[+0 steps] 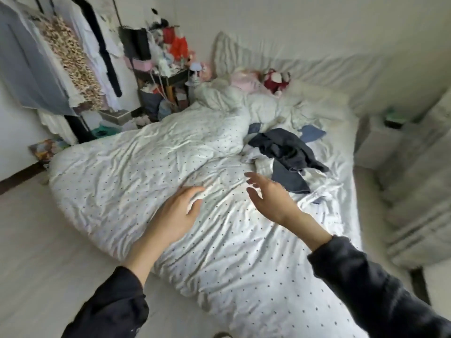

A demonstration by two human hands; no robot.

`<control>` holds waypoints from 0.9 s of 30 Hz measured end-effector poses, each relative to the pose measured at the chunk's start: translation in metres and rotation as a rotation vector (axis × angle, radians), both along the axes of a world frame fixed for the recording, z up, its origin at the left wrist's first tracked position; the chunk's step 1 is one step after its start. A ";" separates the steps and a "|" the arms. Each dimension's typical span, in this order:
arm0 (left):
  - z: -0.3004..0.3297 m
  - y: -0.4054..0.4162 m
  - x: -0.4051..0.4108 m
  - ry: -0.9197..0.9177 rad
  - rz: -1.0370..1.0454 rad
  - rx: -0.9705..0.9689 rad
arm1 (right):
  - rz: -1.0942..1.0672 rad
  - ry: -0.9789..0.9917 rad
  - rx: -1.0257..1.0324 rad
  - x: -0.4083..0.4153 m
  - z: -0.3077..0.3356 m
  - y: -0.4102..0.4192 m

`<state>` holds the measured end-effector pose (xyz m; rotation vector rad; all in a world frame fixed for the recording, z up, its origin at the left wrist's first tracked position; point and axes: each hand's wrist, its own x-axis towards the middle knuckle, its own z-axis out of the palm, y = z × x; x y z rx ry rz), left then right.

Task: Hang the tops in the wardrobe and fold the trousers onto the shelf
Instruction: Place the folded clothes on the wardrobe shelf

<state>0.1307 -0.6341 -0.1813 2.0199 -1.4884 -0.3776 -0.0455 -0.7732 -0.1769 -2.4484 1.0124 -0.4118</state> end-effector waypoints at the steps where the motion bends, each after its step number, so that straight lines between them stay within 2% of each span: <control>1: 0.000 -0.003 -0.009 0.005 -0.033 0.009 | -0.033 -0.018 -0.002 -0.013 -0.005 -0.002; 6: -0.013 -0.042 -0.086 0.017 -0.251 -0.019 | -0.230 0.058 -0.011 -0.112 0.000 -0.001; 14: -0.009 -0.105 -0.189 0.019 -0.349 -0.041 | -0.299 0.005 -0.032 -0.203 0.001 -0.040; 20: -0.023 -0.170 -0.295 0.027 -0.333 -0.081 | -0.276 -0.026 -0.031 -0.310 -0.008 -0.101; 27: -0.011 -0.273 -0.424 0.025 -0.154 -0.153 | -0.151 -0.089 -0.035 -0.440 0.011 -0.229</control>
